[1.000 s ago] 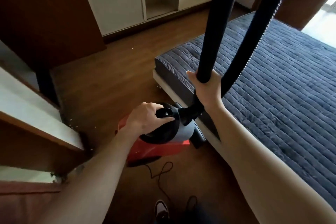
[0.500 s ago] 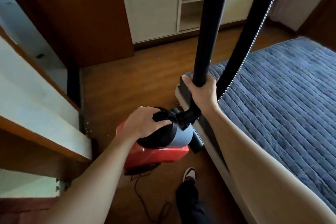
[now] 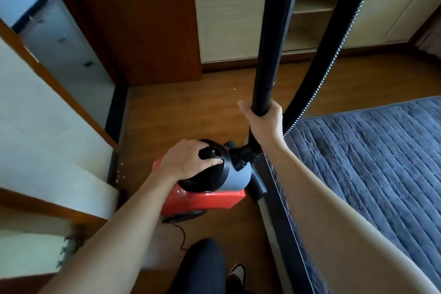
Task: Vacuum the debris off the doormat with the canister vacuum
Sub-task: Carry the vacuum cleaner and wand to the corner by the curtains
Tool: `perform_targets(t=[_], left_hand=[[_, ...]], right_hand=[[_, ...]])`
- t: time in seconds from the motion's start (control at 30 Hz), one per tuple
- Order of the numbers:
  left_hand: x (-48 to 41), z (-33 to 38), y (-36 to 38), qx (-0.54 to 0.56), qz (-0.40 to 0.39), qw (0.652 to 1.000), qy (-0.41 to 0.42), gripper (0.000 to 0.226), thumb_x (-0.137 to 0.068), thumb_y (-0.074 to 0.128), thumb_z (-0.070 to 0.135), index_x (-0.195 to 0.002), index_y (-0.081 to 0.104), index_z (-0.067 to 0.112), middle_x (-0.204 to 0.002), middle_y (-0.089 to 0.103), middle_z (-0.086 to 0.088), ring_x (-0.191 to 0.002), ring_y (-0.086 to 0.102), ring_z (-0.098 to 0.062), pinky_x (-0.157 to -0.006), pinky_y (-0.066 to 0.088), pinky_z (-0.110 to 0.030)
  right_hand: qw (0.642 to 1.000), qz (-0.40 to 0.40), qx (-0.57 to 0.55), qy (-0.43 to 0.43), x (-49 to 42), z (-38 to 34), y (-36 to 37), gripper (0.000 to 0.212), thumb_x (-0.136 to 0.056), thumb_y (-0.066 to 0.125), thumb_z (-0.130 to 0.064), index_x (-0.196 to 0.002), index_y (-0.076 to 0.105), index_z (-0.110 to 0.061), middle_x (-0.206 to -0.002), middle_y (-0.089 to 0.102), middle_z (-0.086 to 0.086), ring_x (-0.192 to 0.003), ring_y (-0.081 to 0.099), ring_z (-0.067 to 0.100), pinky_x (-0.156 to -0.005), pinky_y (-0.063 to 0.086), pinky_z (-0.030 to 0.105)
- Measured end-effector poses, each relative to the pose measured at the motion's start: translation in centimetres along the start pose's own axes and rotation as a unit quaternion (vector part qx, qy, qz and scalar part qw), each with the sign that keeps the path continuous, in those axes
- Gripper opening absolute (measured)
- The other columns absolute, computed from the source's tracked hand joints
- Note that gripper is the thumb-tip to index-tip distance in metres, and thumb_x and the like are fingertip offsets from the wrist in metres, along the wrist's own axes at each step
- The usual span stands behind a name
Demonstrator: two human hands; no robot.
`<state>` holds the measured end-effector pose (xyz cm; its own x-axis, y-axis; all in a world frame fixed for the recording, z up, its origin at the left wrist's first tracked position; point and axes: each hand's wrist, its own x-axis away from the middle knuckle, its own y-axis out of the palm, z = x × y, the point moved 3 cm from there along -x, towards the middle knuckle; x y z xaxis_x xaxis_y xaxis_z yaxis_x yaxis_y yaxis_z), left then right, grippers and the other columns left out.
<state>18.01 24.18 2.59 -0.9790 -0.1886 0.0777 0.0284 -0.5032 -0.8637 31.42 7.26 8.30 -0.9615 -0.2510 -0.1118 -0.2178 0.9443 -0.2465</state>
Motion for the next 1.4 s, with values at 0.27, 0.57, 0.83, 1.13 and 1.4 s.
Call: perform_targets(t=[0.27,0.57,0.83,1.13,1.4], left_hand=[[-8.3,-1.9,-0.8,0.002,-0.007,1.000,-0.004,0.054,-0.079,0.054,0.077,-0.090,0.071,0.028,-0.082,0.066,0.013,-0.085,0.066,-0.016,-0.069,0.044,-0.029],[-21.0,-6.6,-4.5,0.027,-0.003,1.000,-0.005,0.035,-0.086,0.062,0.066,-0.065,0.056,0.038,-0.063,0.060,0.016,-0.066,0.059,-0.006,-0.061,0.044,-0.032],[-35.0,-12.9,-10.4,0.010,-0.002,1.000,-0.013,0.041,-0.088,0.066,0.060,-0.061,0.046,0.036,-0.062,0.054,0.013,-0.063,0.053,-0.006,-0.057,0.035,-0.030],[-48.0,-15.6,-14.9,0.021,-0.011,1.000,0.007,0.042,-0.088,0.068,0.055,-0.058,0.048,0.033,-0.058,0.054,0.012,-0.060,0.053,-0.006,-0.054,0.030,-0.028],[-60.8,-16.1,-15.7,0.020,-0.018,0.999,0.035,0.042,-0.086,0.067,0.060,-0.058,0.049,0.035,-0.058,0.054,0.013,-0.060,0.053,-0.007,-0.055,0.031,-0.032]], right_hand=[[1.000,-0.017,-0.007,-0.009,-8.7,1.6,1.7,0.037,-0.087,0.081,-0.031,-0.074,0.051,-0.014,-0.063,0.051,-0.005,-0.056,0.050,0.011,-0.051,0.044,0.014],[0.999,-0.031,-0.020,-0.020,-22.2,2.6,8.1,0.035,-0.088,0.080,-0.027,-0.077,0.054,-0.006,-0.065,0.052,0.001,-0.059,0.050,0.014,-0.051,0.044,0.014],[0.999,-0.026,-0.010,-0.019,-36.9,1.3,15.9,0.031,-0.089,0.079,-0.027,-0.078,0.053,-0.015,-0.073,0.059,0.010,-0.066,0.056,0.022,-0.053,0.047,0.014],[1.000,0.006,-0.008,-0.024,-49.9,1.6,19.1,0.040,-0.086,0.081,-0.029,-0.088,0.059,0.004,-0.073,0.059,0.009,-0.066,0.057,0.023,-0.061,0.054,0.039],[0.999,0.016,-0.013,-0.027,-61.9,4.0,19.1,0.045,-0.085,0.082,-0.031,-0.076,0.052,0.002,-0.067,0.051,0.008,-0.060,0.048,0.019,-0.058,0.043,0.031]])
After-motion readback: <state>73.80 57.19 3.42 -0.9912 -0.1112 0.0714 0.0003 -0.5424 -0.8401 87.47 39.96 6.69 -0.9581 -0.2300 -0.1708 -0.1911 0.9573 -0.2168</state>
